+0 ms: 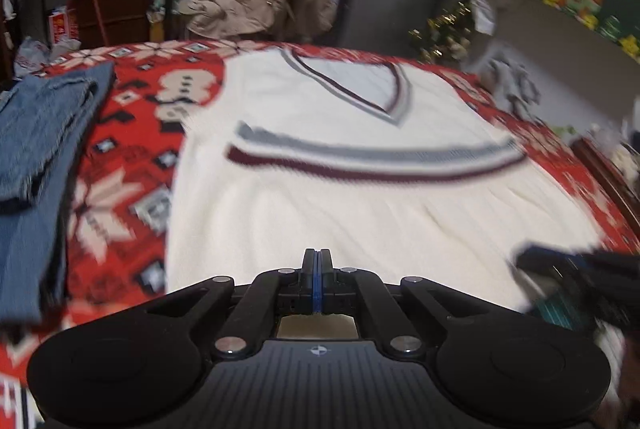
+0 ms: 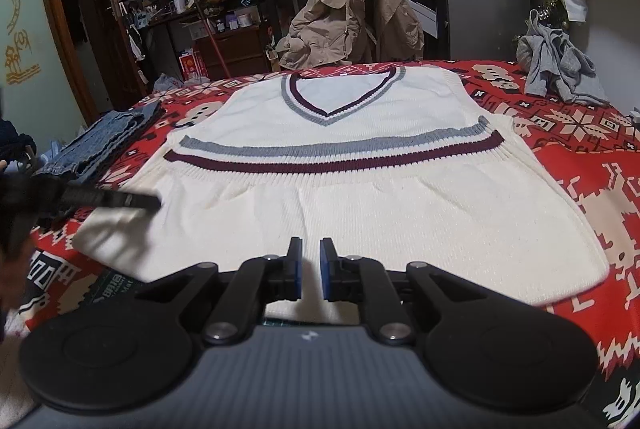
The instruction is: Fold clothes
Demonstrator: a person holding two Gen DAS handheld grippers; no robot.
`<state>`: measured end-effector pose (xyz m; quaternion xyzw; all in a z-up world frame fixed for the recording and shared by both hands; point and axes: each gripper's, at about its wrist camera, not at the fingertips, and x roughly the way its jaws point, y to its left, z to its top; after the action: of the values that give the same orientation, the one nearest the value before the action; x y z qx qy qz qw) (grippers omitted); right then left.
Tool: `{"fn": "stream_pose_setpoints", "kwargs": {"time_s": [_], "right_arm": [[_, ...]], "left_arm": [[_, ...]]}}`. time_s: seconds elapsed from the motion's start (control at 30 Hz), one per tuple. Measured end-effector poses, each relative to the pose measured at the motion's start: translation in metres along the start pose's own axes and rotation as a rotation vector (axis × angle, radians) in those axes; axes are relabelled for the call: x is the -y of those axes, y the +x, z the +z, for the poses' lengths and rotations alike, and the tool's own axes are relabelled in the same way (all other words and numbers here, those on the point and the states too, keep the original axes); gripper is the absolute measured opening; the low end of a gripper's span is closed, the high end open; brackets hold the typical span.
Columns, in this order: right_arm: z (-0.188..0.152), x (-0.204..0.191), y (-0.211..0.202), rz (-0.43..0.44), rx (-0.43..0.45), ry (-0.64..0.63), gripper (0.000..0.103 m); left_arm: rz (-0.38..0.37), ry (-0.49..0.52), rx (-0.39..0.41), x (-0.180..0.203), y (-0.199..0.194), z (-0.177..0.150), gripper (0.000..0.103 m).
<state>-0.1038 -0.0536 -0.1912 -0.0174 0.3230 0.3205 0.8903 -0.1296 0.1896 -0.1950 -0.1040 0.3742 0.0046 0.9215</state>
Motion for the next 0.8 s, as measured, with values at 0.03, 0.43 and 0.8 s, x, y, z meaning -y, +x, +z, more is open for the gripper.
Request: {"fn": "stream_pose_setpoints", "kwargs": {"time_s": [0.03, 0.43, 0.8], "right_arm": [[0.0, 0.0, 0.0, 0.002, -0.001, 0.002, 0.011], [-0.002, -0.001, -0.003, 0.008, -0.005, 0.007, 0.011], [-0.001, -0.003, -0.003, 0.05, -0.003, 0.006, 0.011]], "left_arm": [[-0.011, 0.004, -0.008, 0.004, -0.002, -0.003, 0.0], [0.018, 0.022, 0.016, 0.005, 0.036, 0.035, 0.0], [-0.007, 0.034, 0.003, 0.011, 0.018, 0.013, 0.001]]}}
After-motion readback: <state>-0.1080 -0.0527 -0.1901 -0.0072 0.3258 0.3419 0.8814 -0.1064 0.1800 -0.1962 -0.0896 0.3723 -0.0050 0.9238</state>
